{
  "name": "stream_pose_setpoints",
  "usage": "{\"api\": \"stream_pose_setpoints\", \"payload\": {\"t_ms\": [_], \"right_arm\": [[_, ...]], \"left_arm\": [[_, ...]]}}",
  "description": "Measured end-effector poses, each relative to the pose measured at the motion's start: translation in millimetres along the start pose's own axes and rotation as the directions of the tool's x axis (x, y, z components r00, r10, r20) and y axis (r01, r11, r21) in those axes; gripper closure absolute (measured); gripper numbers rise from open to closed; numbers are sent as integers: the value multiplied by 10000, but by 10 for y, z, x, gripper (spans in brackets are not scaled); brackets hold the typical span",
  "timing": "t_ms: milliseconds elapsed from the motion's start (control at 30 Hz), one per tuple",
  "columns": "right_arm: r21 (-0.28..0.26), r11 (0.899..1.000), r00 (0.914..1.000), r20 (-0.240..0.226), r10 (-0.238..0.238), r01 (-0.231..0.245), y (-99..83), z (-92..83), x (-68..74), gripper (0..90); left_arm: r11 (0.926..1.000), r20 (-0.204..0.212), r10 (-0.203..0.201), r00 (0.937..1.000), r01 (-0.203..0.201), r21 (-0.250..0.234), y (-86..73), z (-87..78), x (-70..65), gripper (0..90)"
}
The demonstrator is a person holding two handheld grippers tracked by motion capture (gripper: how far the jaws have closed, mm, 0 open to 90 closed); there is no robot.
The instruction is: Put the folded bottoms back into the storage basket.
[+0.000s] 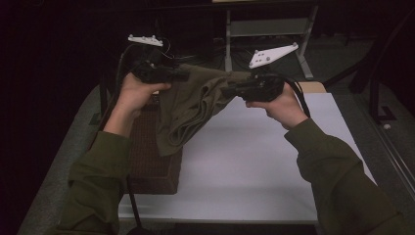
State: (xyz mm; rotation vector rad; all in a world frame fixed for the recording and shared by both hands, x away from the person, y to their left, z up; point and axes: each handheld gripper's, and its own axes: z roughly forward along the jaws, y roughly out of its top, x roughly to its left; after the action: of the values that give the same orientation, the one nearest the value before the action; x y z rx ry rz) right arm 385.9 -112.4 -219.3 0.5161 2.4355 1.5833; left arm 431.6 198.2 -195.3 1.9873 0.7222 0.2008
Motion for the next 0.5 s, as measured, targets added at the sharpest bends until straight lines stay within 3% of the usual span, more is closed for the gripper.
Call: {"api": "stream_pose_setpoints", "payload": {"t_ms": [500], "right_arm": [[240, 9996, 9984, -553, -105, 118, 111, 456, 74, 857]], "left_arm": [[9989, -997, -470, 9939, 460, -118, -224, -502, 318, 839]]}}
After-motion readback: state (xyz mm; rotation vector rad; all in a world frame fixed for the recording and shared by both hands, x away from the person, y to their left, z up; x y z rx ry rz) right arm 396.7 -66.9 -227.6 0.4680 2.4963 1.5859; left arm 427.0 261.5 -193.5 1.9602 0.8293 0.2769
